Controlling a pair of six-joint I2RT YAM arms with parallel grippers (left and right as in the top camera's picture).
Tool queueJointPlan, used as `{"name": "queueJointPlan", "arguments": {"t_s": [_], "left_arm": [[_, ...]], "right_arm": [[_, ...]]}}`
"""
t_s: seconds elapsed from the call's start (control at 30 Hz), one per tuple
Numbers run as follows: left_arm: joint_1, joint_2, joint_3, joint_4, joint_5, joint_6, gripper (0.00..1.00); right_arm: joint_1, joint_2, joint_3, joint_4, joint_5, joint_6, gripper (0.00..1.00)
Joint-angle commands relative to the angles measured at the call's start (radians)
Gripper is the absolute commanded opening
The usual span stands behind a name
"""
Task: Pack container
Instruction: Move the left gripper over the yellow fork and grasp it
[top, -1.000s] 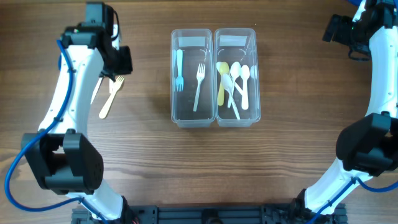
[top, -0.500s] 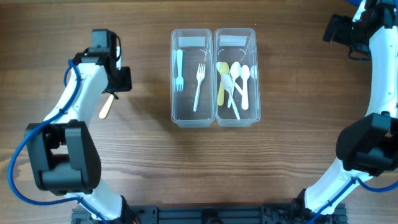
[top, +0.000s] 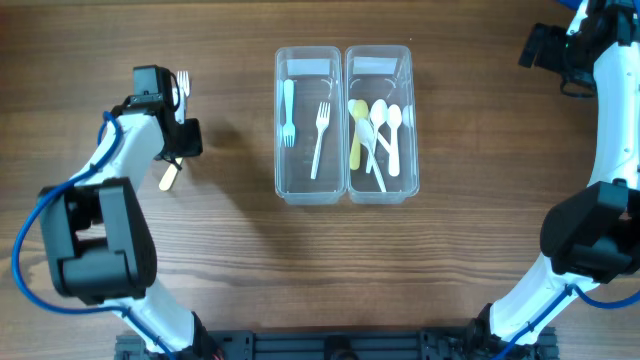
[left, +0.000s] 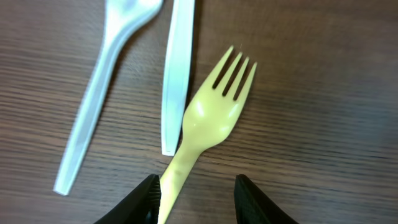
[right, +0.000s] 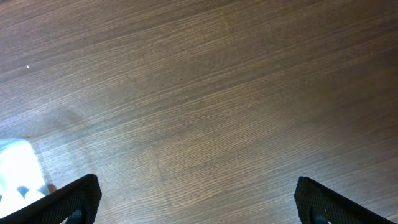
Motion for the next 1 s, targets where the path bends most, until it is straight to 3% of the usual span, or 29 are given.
{"name": "queueJointPlan", "arguments": {"t_s": [0.0, 0.43, 0.6, 0.77, 0.97], "left_arm": [[0.004, 0.078, -0.016, 0.000, 0.024, 0.027, 0.40], [0.004, 0.095, -0.016, -0.014, 0.024, 0.026, 0.35], [0.004, 0.095, -0.016, -0.034, 0.024, 0.026, 0.28], [0.004, 0.094, -0.016, -0.044, 0.028, 0.023, 0.09], [0.004, 0.094, -0.015, -0.063, 0.027, 0.023, 0.06]], "right_arm": [[0.005, -0.006, 0.014, 0.003, 0.013, -0.005, 1.00], [0.005, -0.006, 0.014, 0.003, 0.013, -0.005, 1.00], [0.005, -0.006, 0.014, 0.003, 0.013, -0.005, 1.00], [0.005, -0.006, 0.014, 0.003, 0.013, -0.005, 1.00], [0.005, -0.006, 0.014, 0.003, 0.013, -0.006, 1.00]]}}
